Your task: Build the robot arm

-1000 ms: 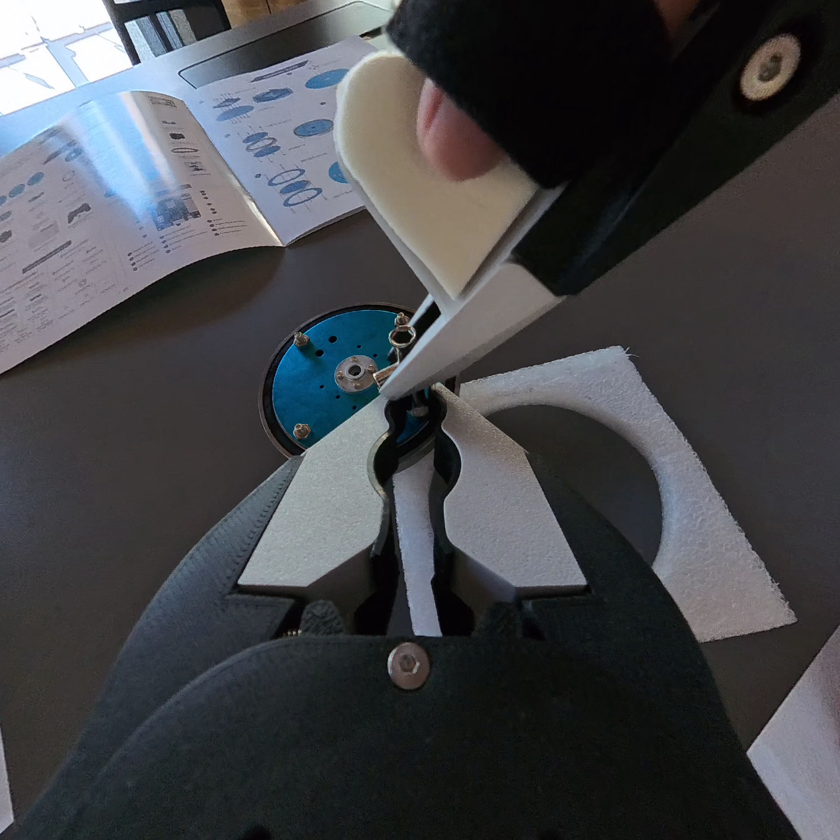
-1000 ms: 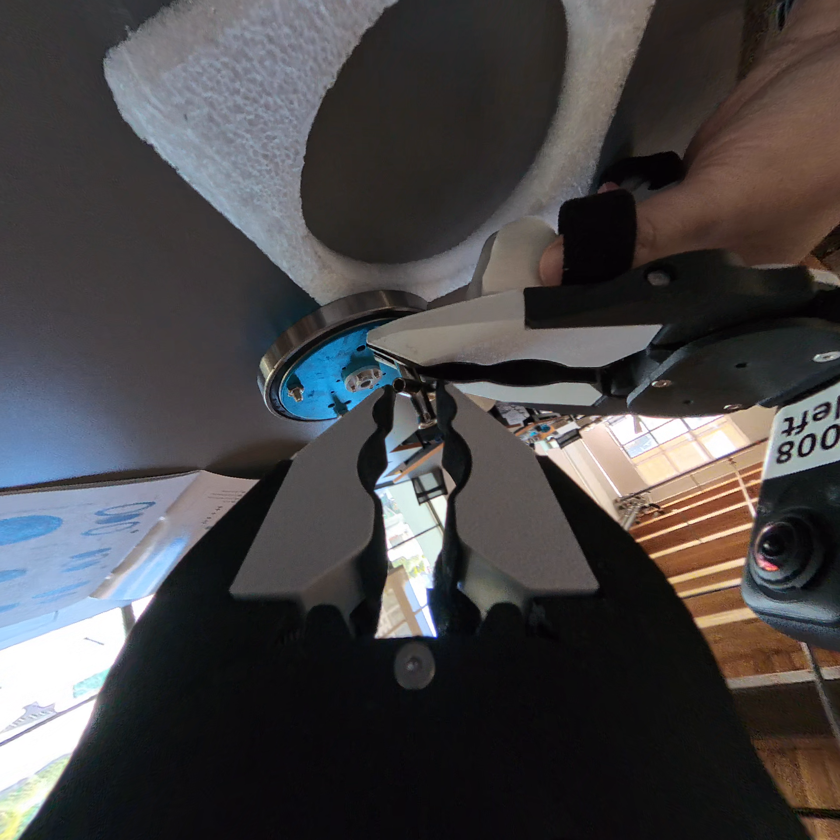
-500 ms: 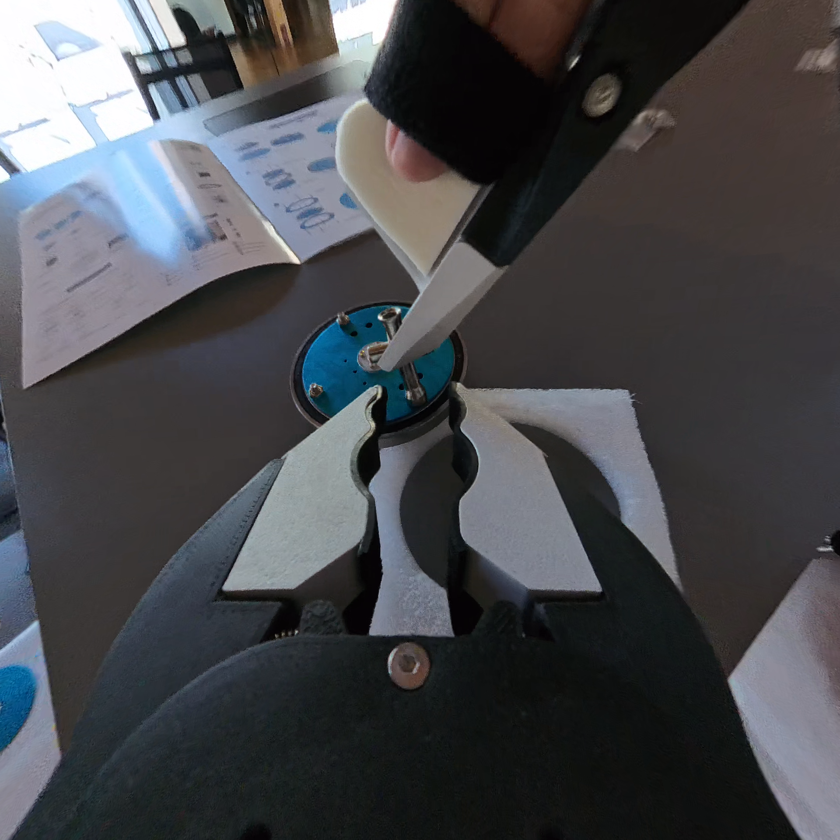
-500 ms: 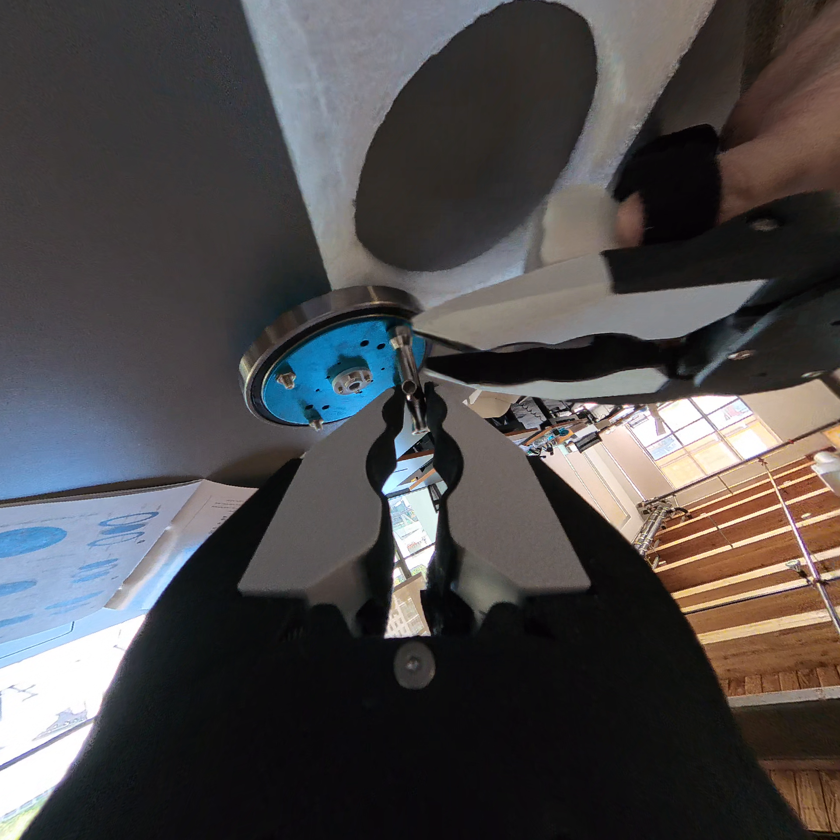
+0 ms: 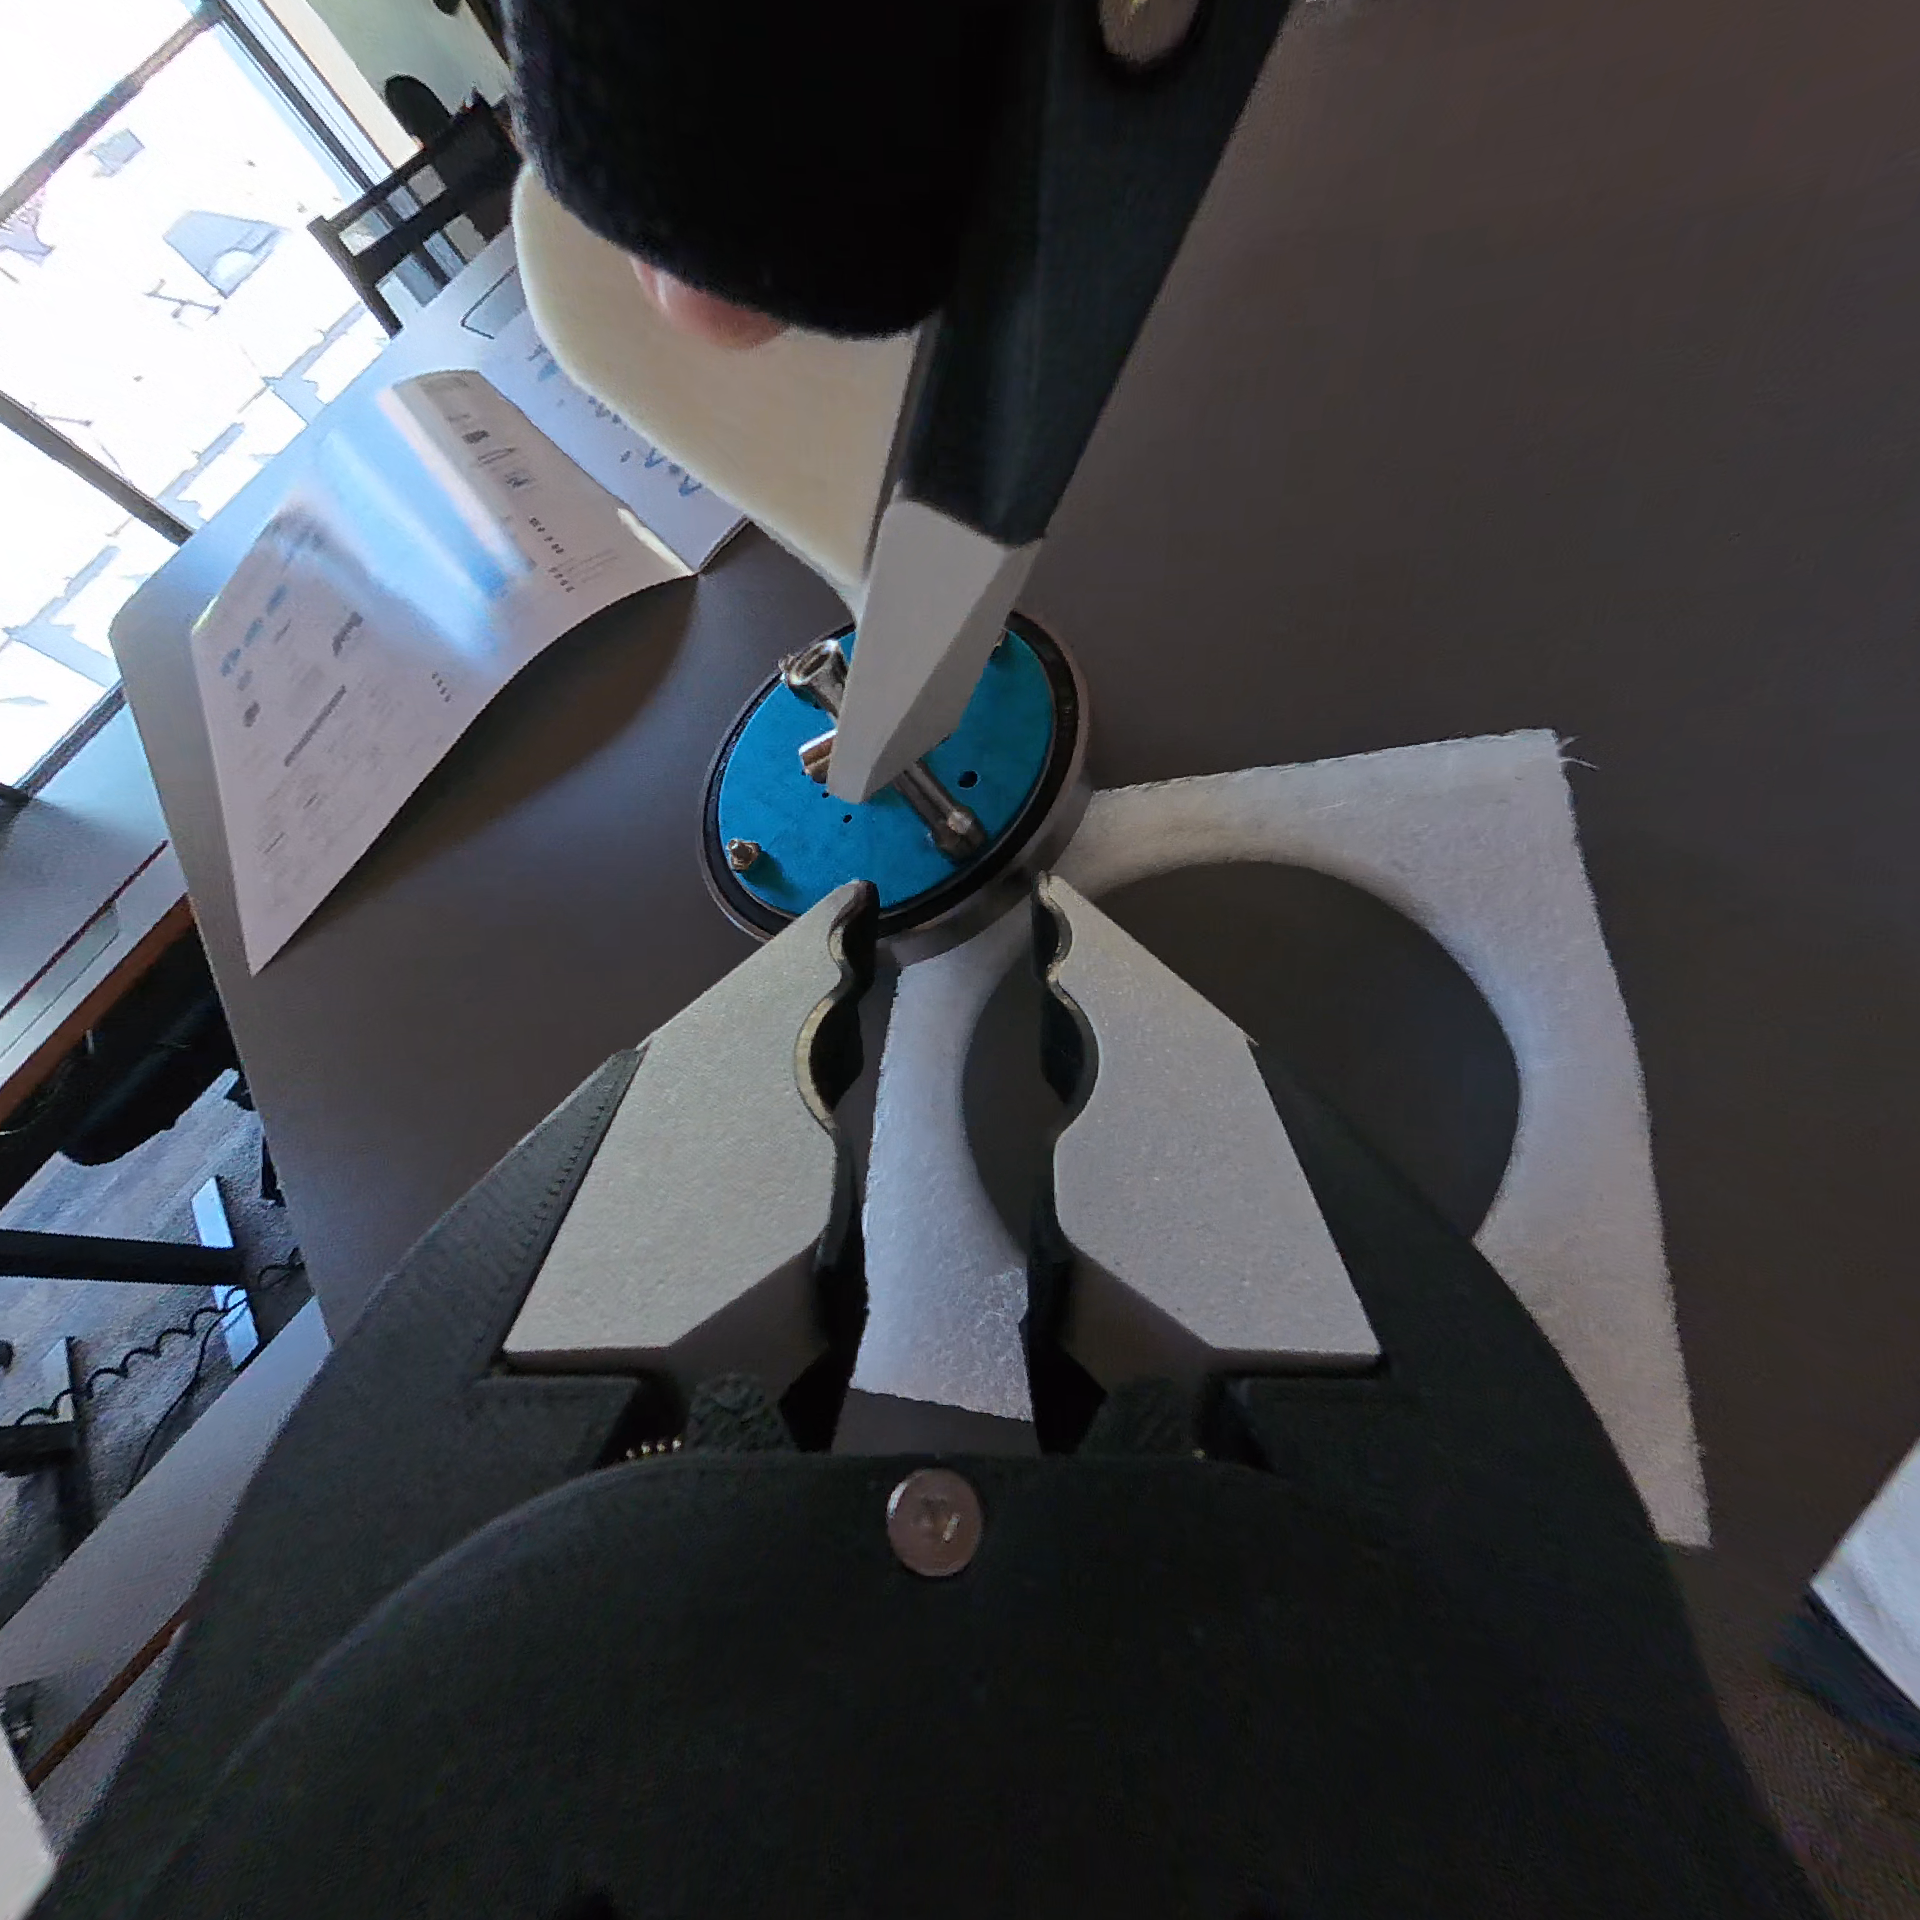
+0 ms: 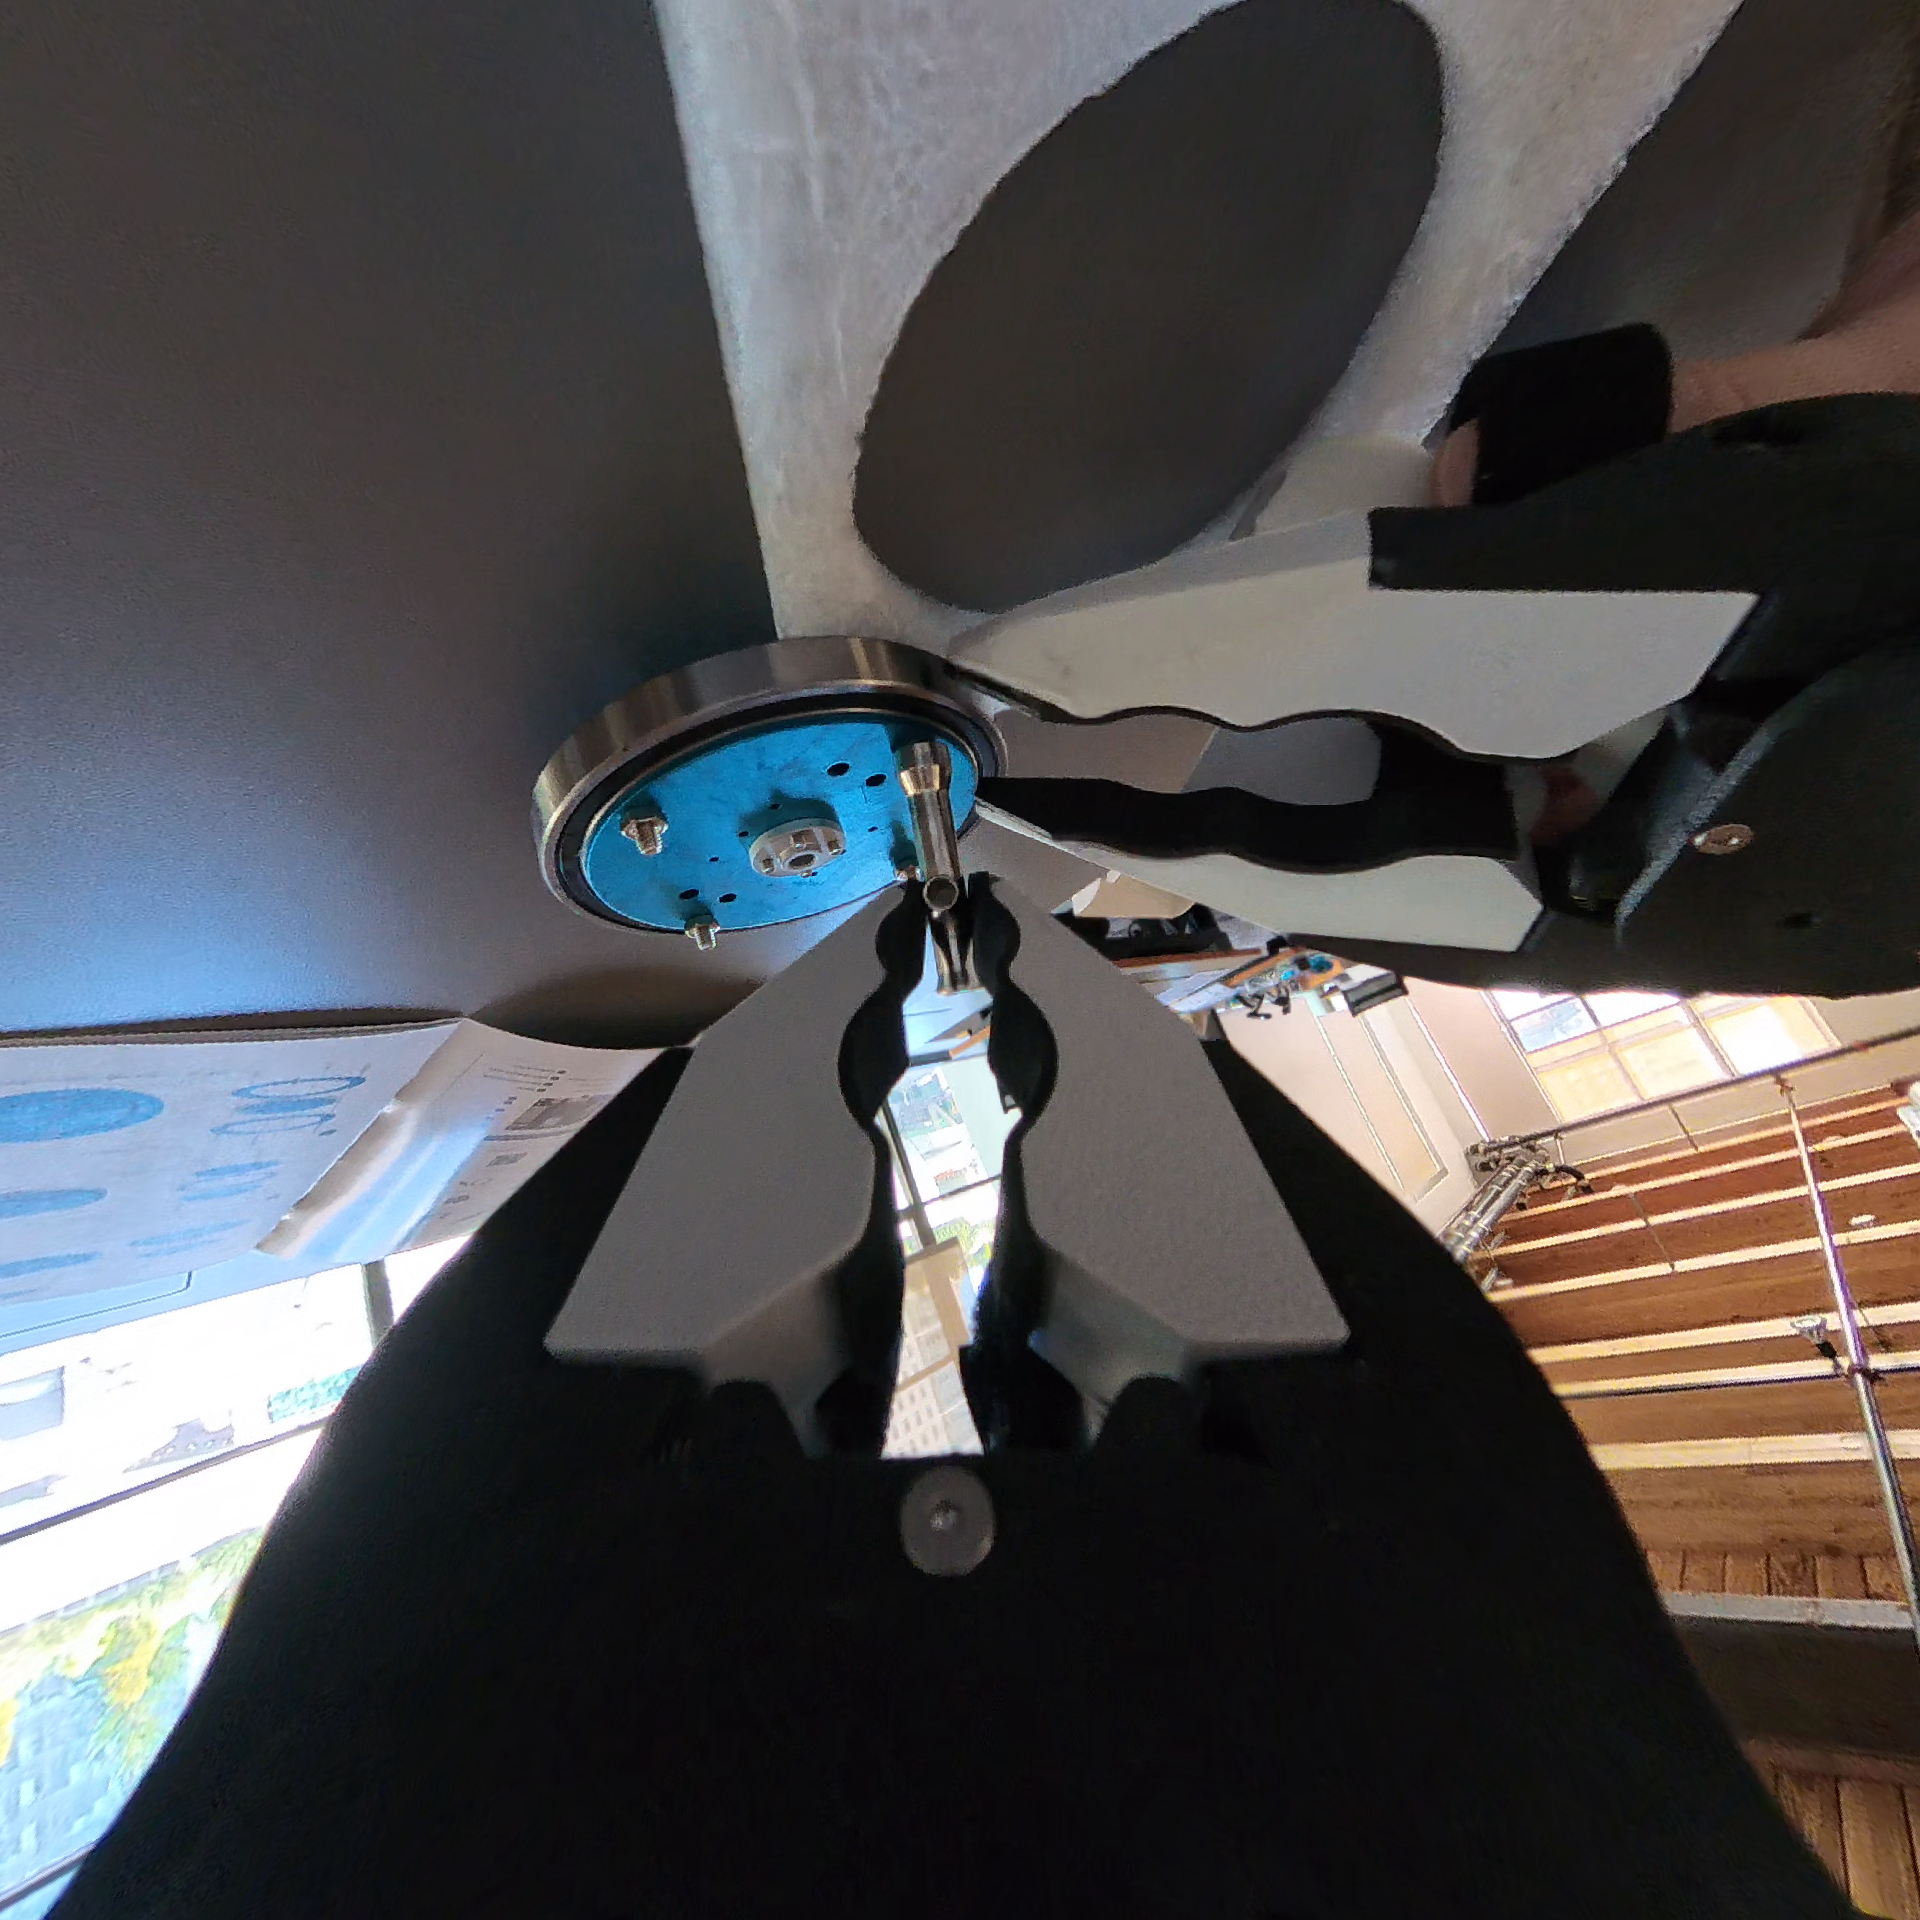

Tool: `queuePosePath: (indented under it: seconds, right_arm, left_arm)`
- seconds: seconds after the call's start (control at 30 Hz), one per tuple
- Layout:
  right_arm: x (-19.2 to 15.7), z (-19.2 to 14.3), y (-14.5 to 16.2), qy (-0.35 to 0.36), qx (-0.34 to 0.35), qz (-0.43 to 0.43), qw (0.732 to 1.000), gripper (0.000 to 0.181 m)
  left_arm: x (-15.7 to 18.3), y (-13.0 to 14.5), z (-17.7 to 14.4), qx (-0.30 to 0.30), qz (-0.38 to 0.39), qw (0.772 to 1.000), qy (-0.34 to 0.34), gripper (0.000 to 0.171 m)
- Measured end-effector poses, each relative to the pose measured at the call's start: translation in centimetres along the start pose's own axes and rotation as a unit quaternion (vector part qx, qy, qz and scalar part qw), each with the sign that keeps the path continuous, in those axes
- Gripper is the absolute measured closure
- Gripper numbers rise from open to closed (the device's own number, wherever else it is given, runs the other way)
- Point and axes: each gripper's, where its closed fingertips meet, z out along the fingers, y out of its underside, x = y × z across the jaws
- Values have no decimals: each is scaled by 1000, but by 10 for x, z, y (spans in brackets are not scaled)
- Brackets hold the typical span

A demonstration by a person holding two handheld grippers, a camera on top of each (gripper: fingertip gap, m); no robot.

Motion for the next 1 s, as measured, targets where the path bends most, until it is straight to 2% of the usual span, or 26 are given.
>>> queuePosePath:
  seconds: [0.1, 0.17, 0.23, 0.4, 0.53, 0.7, 0.8, 0.93, 1.0]
  right_arm:
    - [2, 0, -1, 0, -9, -8, 1000, 173]
    - [3, 0, -1, -2, -16, -13, 1000, 173]
    - [3, 1, -3, -7, -24, -19, 1000, 173]
    - [1, 1, -3, -27, -45, -21, 998, 174]
    - [0, 2, -2, -32, -53, -23, 998, 174]
    - [-1, 3, -1, -43, -66, -18, 997, 175]
    - [-1, 3, 0, -42, -73, -16, 996, 174]
    - [-1, 4, 1, -39, -90, -12, 995, 174]
    - [-2, 5, 3, -42, -105, -5, 994, 175]
  left_arm:
    - [9, -6, -3, 21, 17, 1000, 15, 142]
    - [8, -3, -2, 11, 30, 999, 7, 143]
    - [7, 1, 2, -4, 24, 1000, 7, 143]
    - [6, -1, 2, 10, 5, 1000, 15, 144]
    - [3, 0, 3, 8, 14, 1000, -4, 151]
    - [3, -22, -8, 70, -65, 995, 25, 153]
    - [-6, -17, -3, 51, -118, 992, 15, 155]
    - [-7, -14, 2, 35, -134, 990, 8, 162]
    - [-5, -15, 5, 32, -153, 987, 16, 161]
